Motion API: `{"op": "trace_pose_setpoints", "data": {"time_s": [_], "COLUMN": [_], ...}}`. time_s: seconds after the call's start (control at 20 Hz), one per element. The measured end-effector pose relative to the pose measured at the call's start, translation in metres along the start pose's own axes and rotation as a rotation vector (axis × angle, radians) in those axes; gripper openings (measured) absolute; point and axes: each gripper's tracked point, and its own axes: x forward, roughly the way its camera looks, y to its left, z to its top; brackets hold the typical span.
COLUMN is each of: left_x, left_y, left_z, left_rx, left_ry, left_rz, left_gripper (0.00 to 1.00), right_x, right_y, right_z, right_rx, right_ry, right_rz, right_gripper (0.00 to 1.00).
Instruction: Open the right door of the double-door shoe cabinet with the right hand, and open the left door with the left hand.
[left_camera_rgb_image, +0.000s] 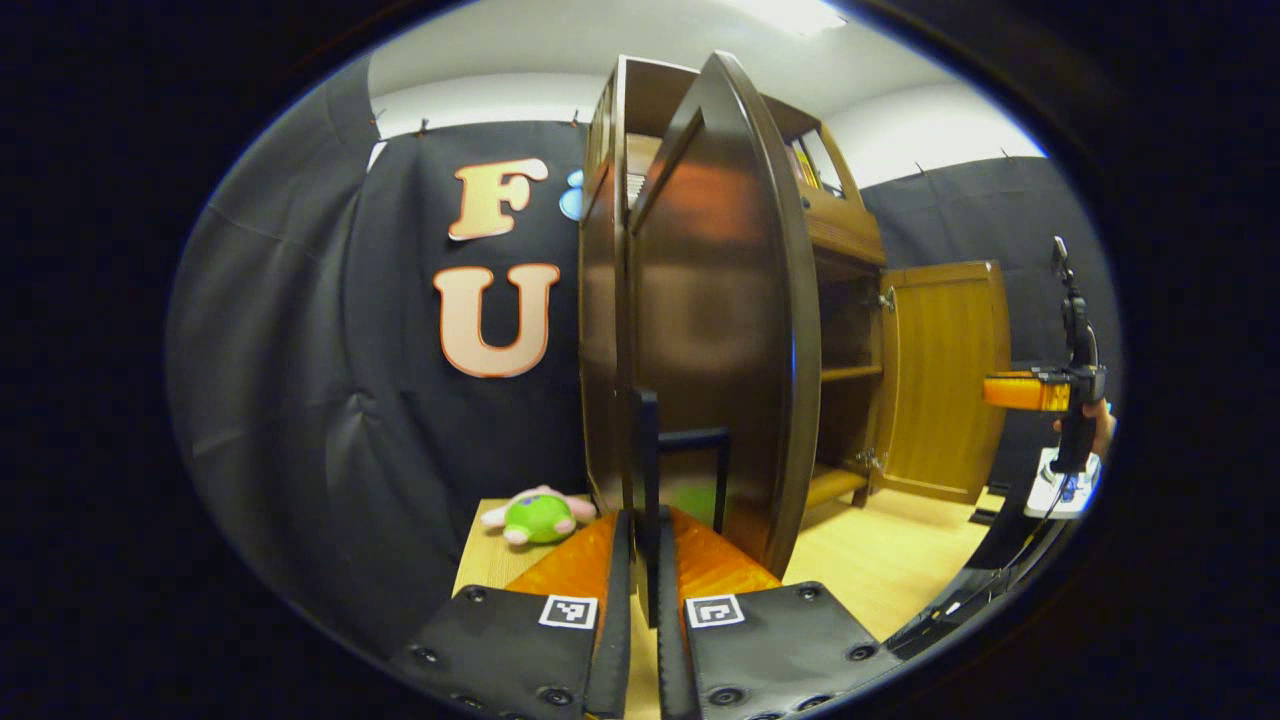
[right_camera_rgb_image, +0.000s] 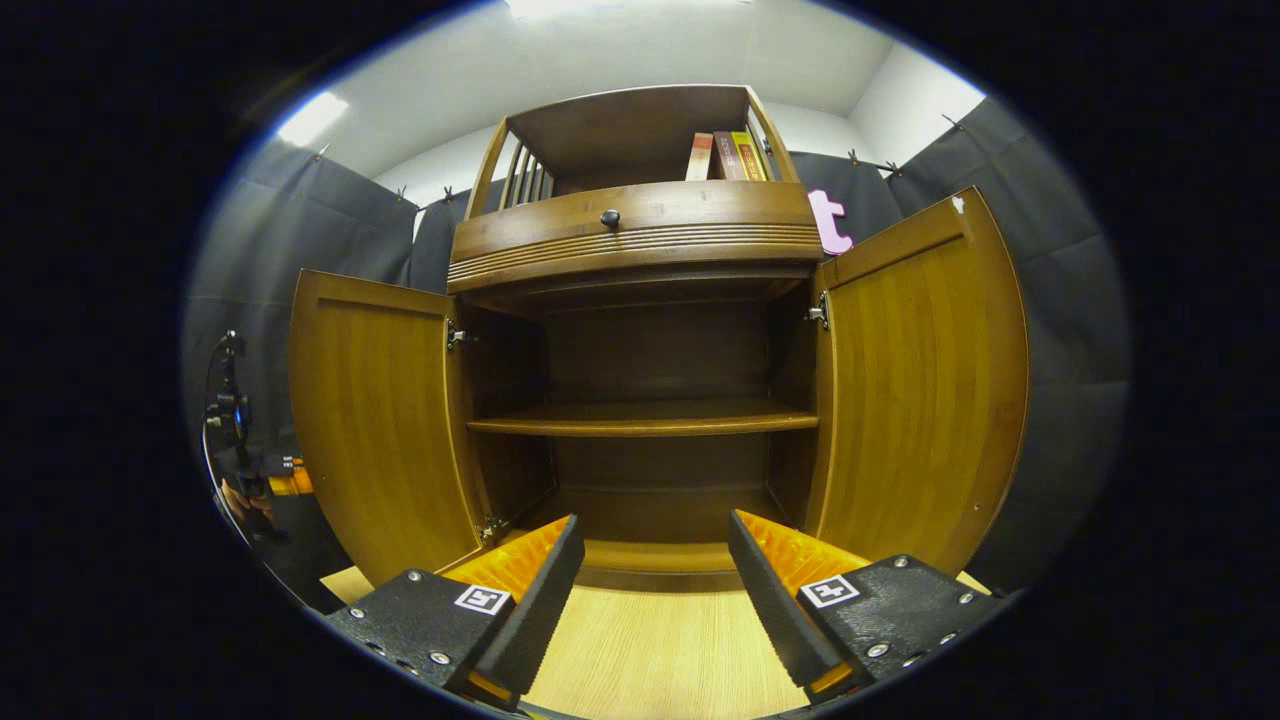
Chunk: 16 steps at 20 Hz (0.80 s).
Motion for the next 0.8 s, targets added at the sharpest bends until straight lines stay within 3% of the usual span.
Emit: {"op": "trace_pose_setpoints", "data": {"time_s": [0.05,0.1,0.25,0.35,0.4,0.5,0.55,0.6,0.75,0.8], "left_x": [-0.005,-0.016,-0.056,-0.071,-0.071,-0.065,-0.057,-0.046,-0.016,-0.008], "left_y": [-0.001,-0.002,-0.004,-0.028,-0.043,-0.074,-0.093,-0.113,-0.184,-0.199], "left_z": [-0.001,0.000,0.011,0.039,0.052,0.081,0.089,0.090,0.097,0.099], "left_rx": [-0.007,-0.019,-0.017,-0.042,-0.056,-0.057,-0.049,-0.031,-0.013,-0.022], "left_ry": [-0.004,-0.006,-0.029,-0.083,-0.116,-0.181,-0.192,-0.186,-0.193,-0.200], "left_rz": [0.007,0.030,0.157,0.195,0.211,0.234,0.258,0.255,0.187,0.179], "left_gripper": [0.18,0.19,0.19,0.18,0.15,0.12,0.12,0.20,0.05,0.06], "right_x": [-0.001,-0.002,-0.004,-0.005,-0.006,-0.008,-0.009,-0.012,-0.022,-0.026], "right_y": [0.001,0.000,-0.001,-0.007,-0.011,-0.018,-0.021,-0.024,-0.034,-0.039], "right_z": [0.001,0.002,-0.005,-0.013,-0.015,-0.016,-0.015,-0.014,-0.009,-0.009], "right_rx": [-0.010,-0.022,-0.044,-0.053,-0.055,-0.057,-0.058,-0.057,-0.054,-0.054], "right_ry": [-0.004,-0.009,0.005,0.020,0.022,0.016,0.013,0.008,-0.003,-0.001], "right_rz": [-0.004,-0.011,-0.023,-0.038,-0.043,-0.049,-0.047,-0.042,-0.023,-0.021], "right_gripper": [0.79,1.00,1.00,1.00,0.79,0.79,0.90,1.00,1.00,0.90]}}
